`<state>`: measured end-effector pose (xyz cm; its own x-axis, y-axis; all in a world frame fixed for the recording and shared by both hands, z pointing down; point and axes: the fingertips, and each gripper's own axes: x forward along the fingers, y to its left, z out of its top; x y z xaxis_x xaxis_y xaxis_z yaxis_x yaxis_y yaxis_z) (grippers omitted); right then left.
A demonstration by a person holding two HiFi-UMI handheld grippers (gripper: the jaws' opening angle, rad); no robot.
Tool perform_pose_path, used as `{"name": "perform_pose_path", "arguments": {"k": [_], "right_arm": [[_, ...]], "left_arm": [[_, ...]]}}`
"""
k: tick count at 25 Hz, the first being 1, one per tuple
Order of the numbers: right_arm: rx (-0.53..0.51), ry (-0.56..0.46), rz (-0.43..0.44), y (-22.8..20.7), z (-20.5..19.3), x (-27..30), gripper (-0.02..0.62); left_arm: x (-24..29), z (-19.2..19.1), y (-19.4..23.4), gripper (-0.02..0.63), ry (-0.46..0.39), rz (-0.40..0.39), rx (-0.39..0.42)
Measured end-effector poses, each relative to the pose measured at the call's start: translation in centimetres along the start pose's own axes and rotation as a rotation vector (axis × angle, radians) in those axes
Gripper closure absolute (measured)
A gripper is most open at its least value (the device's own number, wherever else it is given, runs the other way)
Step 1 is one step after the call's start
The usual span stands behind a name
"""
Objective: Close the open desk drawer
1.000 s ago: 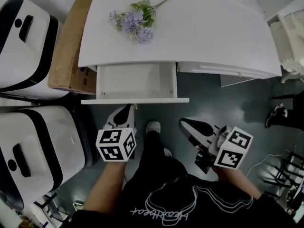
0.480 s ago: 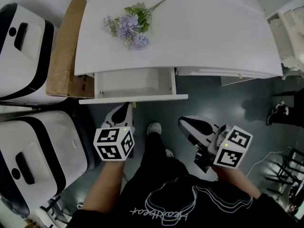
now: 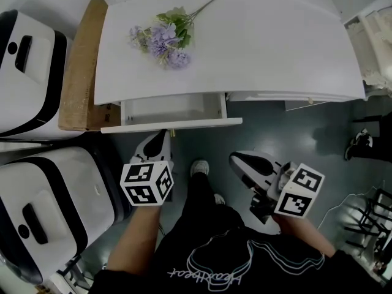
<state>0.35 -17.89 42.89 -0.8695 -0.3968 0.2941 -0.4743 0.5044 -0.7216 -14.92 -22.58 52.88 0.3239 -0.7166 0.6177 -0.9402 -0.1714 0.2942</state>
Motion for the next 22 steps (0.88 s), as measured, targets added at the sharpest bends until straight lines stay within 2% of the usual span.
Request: {"name": "perform_pose_path", "arguments": {"k": [22], "right_arm": [[0.015,0.000,-0.014,-1.5,1.0,1.6,0.589]], "left_arm": [[2.6,1.3,0.7,0.601,0.024,-0.016,0.013]]}}
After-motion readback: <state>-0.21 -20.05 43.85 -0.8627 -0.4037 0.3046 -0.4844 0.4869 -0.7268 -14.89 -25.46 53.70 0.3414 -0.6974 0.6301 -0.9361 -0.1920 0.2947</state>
